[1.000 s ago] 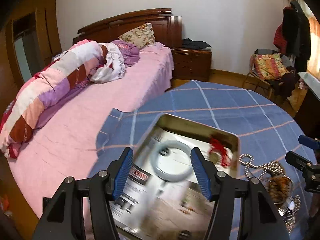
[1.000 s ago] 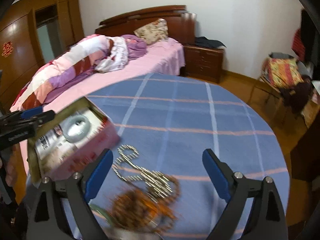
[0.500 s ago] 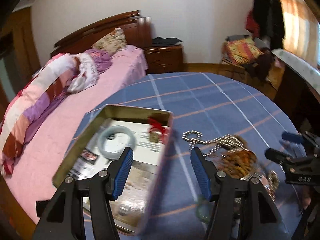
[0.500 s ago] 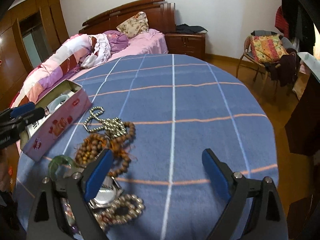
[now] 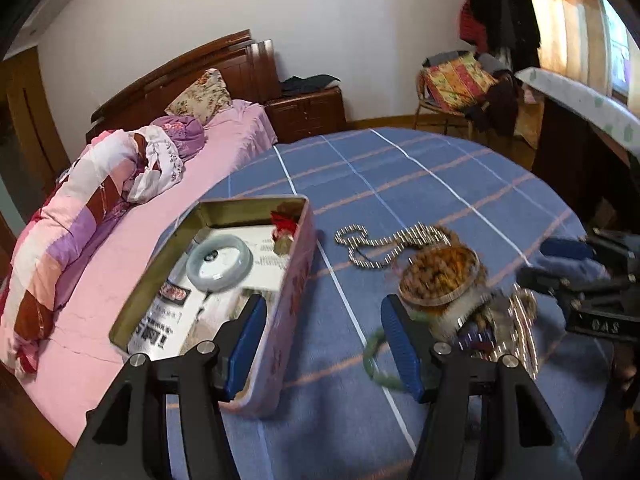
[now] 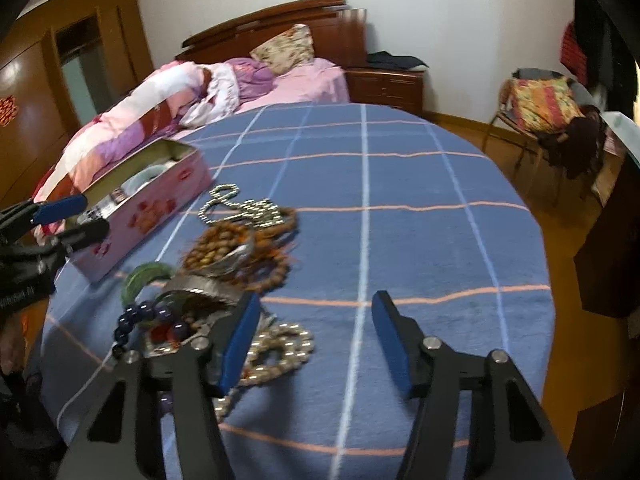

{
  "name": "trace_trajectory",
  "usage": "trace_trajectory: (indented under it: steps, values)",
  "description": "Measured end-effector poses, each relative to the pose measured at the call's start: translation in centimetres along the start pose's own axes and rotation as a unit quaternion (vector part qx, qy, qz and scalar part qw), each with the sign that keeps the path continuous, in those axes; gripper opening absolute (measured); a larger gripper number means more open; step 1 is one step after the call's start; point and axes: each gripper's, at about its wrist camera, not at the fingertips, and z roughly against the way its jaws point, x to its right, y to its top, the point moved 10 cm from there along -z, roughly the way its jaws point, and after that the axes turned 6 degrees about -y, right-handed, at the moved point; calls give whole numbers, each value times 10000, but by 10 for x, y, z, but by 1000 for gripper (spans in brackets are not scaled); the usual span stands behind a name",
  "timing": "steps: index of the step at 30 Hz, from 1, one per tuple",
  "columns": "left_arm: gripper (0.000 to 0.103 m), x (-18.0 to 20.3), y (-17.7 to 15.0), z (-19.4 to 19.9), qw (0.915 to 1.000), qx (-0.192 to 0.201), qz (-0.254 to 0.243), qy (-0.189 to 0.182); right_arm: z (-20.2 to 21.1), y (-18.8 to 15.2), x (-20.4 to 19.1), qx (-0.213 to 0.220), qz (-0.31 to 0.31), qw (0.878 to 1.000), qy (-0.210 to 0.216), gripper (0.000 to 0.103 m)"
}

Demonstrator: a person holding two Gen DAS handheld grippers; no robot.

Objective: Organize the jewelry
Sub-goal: 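Move both open tools back to the jewelry pile, then grasp the green jade bangle with the left tool while the right tool grasps the metal-band watch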

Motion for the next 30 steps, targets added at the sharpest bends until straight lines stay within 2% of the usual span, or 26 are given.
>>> trace_trajectory:
  steps: [5,8,14,17,19,21,22,24,25,27,30]
  values:
    - [60,14,-23,-10,9995,-275,-53,-175,1,-5,-16,-3,278,9996,107,60]
    - [50,21,-30,-18,9987,-434,-72,-269,0,-8,-26,-26,456,9989,98,59]
    - [47,26,-36,-32,9971,-644,-6,-415,-10,-11,-38,-155,676,9976,64,52]
    - [41,28,-37,-37,9960,-716,27,-543,-14,-8,-38,-209,729,9971,57,49]
    - [38,30,-39,-41,9949,-785,31,-635,-16,-7,-42,-230,803,9965,59,44]
    - [25,32,-41,-46,9933,-882,96,-744,-21,-7,-45,-292,841,9960,113,30]
    - [23,32,-41,-46,9927,-905,118,-789,-21,-7,-45,-312,850,9958,114,29]
    - [10,32,-41,-48,9918,-921,153,-868,-22,-6,-46,-309,843,9959,142,19]
    - [7,32,-41,-48,9919,-918,132,-868,-22,-6,-46,-303,833,9960,149,17]
    - [6,33,-40,-47,9923,-887,129,-854,-21,-5,-45,-276,775,9964,200,11]
    - [5,31,-36,-41,9938,-748,94,-821,-10,-2,-42,-86,624,9975,310,8]
